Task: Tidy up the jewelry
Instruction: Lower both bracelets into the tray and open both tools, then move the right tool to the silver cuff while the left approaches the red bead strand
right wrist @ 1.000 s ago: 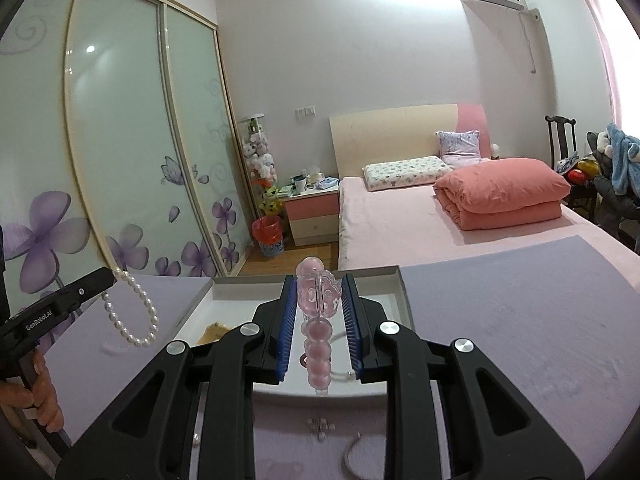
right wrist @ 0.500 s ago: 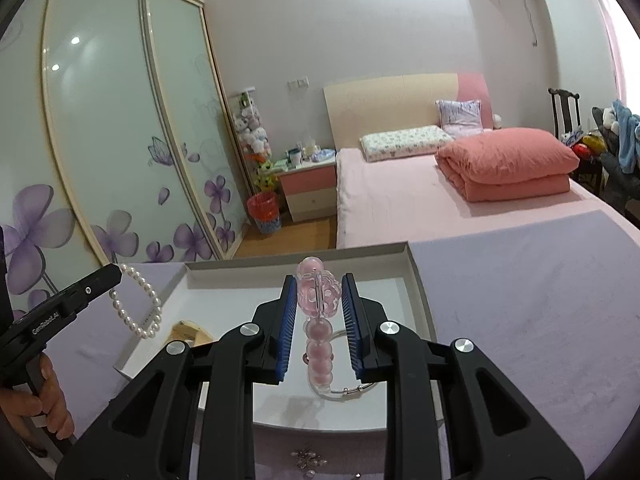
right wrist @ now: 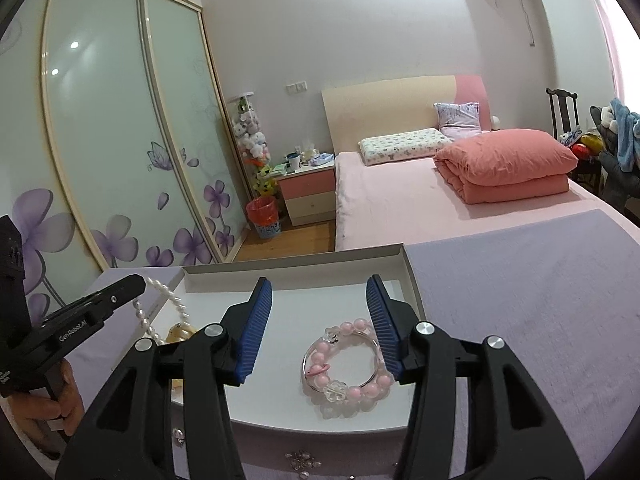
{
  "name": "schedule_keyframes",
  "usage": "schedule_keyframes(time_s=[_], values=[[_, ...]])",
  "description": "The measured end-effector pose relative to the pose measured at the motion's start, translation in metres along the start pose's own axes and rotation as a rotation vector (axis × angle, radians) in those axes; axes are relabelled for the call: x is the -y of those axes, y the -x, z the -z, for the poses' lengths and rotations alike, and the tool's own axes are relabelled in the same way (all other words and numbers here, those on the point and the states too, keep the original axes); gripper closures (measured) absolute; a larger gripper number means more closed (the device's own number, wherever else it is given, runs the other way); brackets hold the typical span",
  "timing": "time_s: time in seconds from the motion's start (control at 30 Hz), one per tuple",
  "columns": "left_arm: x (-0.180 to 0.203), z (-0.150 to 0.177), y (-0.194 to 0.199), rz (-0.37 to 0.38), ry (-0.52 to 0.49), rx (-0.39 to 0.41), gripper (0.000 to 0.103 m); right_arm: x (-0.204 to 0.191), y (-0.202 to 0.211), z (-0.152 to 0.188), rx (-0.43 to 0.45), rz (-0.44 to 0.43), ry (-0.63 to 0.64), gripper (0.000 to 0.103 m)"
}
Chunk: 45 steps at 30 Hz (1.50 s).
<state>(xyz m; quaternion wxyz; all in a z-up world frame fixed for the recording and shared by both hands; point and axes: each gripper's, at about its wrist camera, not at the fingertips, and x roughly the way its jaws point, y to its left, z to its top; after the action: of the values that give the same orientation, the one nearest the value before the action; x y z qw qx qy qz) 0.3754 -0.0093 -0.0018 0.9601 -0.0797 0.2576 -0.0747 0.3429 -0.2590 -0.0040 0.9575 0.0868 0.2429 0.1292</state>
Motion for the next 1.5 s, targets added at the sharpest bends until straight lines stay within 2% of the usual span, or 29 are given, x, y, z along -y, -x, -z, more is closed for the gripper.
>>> schedule_keyframes(time_s=[0.47,0.63,0.77,0.83,0.97,1.03,1.2,1.5], values=[[-0.009,0.001,0.007,-0.034,0.017,0.012,0.091,0.004,0.003,0.0,0.017,0.001,0.004,0.052],[-0.014,0.005,0.022,-0.046,0.016,0.018,0.091,0.004,0.01,0.003,0.008,0.009,0.012,0.052],[-0.021,0.014,0.042,-0.058,0.022,0.017,0.09,0.003,0.021,0.012,-0.033,0.026,0.023,0.052],[-0.027,0.022,0.054,-0.063,0.031,0.012,0.085,0.004,0.031,0.021,-0.063,0.041,0.039,0.052],[-0.035,0.043,0.082,-0.07,0.046,-0.002,0.082,0.004,0.048,0.044,-0.13,0.076,0.08,0.052],[-0.039,0.055,0.097,-0.073,0.052,-0.009,0.076,0.006,0.055,0.054,-0.164,0.091,0.091,0.052],[-0.047,0.083,0.126,-0.089,0.064,-0.032,0.071,0.016,0.069,0.075,-0.235,0.122,0.073,0.052],[-0.063,0.104,0.138,-0.115,0.115,-0.061,0.065,0.03,0.078,0.103,-0.316,0.154,0.019,0.05]])
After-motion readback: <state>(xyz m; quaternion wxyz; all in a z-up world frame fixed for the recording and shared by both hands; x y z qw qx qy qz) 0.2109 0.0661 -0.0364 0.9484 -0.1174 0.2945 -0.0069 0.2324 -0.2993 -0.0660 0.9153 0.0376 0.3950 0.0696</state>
